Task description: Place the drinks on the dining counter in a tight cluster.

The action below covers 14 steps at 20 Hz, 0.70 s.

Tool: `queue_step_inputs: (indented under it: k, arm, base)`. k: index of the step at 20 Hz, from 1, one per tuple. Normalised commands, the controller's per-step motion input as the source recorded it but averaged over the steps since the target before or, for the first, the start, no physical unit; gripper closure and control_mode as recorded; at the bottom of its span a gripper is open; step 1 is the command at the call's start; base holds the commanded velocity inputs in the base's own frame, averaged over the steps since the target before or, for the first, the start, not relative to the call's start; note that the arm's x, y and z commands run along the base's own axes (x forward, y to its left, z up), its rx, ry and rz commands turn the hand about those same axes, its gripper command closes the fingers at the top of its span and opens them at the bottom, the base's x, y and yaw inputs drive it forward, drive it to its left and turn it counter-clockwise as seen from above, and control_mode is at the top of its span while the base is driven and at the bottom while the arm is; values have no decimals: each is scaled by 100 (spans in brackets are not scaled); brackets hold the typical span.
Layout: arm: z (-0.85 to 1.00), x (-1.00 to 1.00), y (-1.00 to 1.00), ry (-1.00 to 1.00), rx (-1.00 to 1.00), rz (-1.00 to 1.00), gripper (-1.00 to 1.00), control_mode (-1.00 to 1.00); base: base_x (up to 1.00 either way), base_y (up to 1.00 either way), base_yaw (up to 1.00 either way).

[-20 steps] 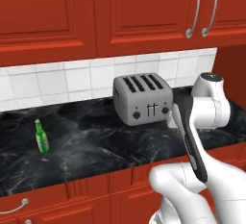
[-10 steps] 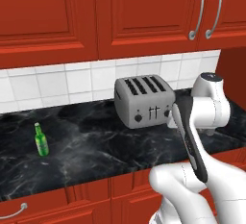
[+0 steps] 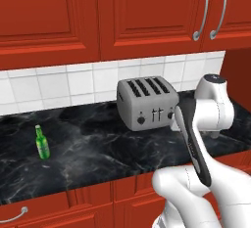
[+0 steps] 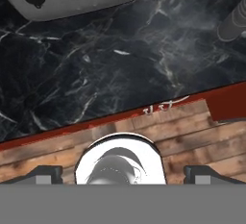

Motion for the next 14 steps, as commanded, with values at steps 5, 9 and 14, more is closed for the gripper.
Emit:
queue_step_inputs:
  k: [5,9,14]
  arm:
    - [0,-6,3,-17,-11,-9,-100,-100]
    - [0,-8,4,-29,-24,-30,-100,-100]
    - [0,-12,1,-31,-20,-28,-100,-100]
  base:
    - [0,0,0]
    - [0,0,0]
    - [0,0,0]
